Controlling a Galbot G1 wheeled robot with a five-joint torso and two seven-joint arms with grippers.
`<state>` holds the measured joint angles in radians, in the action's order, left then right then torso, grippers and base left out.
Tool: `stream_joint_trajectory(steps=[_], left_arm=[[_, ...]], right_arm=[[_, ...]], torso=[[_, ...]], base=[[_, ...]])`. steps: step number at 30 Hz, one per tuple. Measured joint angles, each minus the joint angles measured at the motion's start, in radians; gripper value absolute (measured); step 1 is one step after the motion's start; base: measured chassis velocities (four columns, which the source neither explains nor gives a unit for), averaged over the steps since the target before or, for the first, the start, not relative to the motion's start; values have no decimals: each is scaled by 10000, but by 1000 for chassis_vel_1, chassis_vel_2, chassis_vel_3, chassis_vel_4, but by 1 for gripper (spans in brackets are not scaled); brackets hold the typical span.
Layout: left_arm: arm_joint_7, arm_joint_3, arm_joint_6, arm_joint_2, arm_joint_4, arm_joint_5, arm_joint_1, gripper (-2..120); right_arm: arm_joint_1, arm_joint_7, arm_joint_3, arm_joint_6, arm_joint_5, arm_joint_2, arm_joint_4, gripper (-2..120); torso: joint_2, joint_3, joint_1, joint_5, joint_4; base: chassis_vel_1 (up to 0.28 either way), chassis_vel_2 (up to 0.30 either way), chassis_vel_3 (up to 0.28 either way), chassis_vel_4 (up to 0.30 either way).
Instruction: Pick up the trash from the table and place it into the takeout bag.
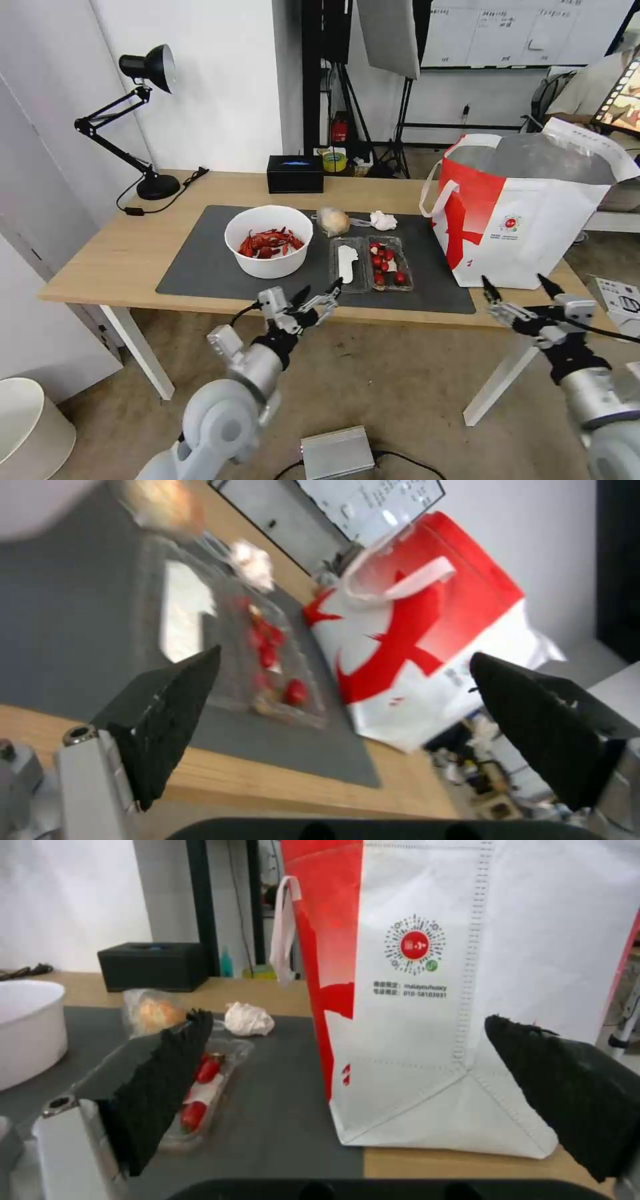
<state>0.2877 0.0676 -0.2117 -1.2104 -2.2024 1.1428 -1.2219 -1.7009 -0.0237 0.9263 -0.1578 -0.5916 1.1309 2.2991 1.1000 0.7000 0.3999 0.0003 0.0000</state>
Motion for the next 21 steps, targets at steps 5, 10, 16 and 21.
stream_joint_trajectory(steps=[5,10,16,21], left_arm=[[610,-499,-177,-493,-154,649,336,100],[982,-1092,-268,-858,331,642,759,100],[143,-1565,-249,-315,2219,473,2041,100],[-240,-1809,-206,60,2861,760,2810,100]], right_arm=[[34,16,-135,0,43,156,1,100],[61,19,-179,2,69,215,-4,100],[84,10,-193,29,70,261,-8,100],[63,-8,-198,49,75,310,-7,100]], torso=[[0,0,0,-1,0],[-1,0,0,-1,0],[-1,1,1,-2,0],[-1,0,1,-3,0]], base=[[0,0,0,0],[0,0,0,0],[0,0,0,0],[0,0,0,0]])
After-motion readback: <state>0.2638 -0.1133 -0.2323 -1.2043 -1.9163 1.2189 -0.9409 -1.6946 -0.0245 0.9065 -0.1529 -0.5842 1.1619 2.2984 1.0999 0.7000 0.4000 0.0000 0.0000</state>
